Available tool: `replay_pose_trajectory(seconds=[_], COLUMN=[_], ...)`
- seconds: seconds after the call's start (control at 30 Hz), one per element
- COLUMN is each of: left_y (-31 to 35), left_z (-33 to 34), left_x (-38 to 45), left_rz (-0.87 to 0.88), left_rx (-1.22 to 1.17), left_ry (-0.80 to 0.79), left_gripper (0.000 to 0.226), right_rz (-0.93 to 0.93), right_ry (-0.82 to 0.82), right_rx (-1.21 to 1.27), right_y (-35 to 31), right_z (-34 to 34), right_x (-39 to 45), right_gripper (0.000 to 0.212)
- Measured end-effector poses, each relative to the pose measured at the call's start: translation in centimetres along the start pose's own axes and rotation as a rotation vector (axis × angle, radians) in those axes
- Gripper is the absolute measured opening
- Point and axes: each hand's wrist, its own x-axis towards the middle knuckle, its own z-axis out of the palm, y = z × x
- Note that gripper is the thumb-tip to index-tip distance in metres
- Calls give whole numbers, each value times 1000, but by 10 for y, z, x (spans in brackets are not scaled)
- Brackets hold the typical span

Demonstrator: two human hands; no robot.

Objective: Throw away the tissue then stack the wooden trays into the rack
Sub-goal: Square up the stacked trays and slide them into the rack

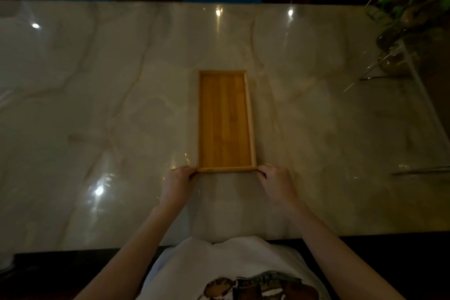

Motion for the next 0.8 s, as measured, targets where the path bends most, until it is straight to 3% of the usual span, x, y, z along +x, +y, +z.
replay_pose_trajectory(seconds=[0.1,0.17,0.3,0.53,0.8], left_y=[-10,-17,-6,27,26], left_z=[-9,-15,-21,-13,-8], left_x=[21,39,74,108,111], left_rz=[-109,-177,-340,-424,-564], left_rx=[-60,-160,-369,-837,-1005], left_ry=[-216,-290,-145,-65,-27], left_gripper=[14,21,31,45,43], right_rz=[-17,4,171,380,420], right_ry=[-128,-122,2,-54,8], right_rx=[25,111,358,883,915], right_y=[7,11,4,-29,-27], right_z=[-14,-24,-34,-31,-16], right_x=[15,26,56,101,114], right_gripper=[25,30,32,42,40])
